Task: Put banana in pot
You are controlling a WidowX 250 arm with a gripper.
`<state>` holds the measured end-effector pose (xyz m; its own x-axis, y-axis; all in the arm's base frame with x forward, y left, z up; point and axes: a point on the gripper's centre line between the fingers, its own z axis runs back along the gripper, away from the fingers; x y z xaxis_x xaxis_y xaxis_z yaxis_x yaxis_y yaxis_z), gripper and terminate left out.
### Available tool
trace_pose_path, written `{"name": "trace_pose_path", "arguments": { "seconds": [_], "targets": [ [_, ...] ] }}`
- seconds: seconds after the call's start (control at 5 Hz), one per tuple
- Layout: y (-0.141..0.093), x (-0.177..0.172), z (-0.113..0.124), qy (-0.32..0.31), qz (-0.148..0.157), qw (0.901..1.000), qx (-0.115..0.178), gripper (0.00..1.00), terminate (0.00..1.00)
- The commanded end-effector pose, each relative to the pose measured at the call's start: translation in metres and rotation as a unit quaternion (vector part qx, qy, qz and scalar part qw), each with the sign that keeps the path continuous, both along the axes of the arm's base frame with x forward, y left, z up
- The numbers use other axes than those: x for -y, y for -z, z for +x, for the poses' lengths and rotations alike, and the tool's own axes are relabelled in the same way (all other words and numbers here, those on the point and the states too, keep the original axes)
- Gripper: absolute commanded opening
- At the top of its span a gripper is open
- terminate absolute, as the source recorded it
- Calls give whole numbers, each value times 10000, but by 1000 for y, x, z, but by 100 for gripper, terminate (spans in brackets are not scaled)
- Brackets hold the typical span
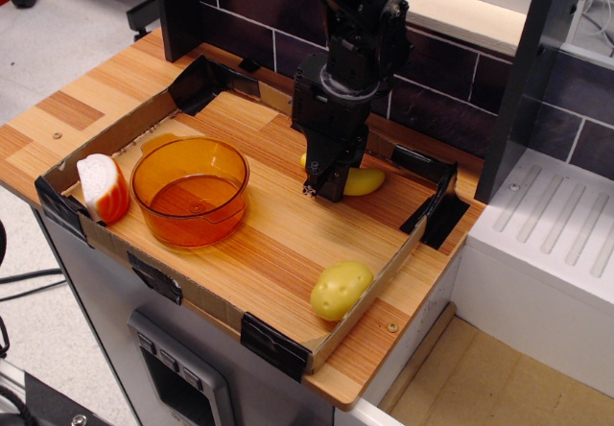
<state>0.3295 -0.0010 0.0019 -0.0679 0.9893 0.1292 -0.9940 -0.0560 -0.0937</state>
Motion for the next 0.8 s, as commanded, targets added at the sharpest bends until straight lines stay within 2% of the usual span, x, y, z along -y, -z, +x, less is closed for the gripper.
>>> {"name": "trace_pose_path", "arguments": {
  "seconds": [0.0,0.2,0.4,0.6],
  "targets": [
    [-71,-8,-10,167,-346,9970,679,0,0],
    [-87,-21,-30,344,-471,9952,791,0,0],
    [-87,-37,-51,735,-552,9947,453,0,0],
    [-93,-59,-67,858,-664,9929,496,0,0]
  ]
}}
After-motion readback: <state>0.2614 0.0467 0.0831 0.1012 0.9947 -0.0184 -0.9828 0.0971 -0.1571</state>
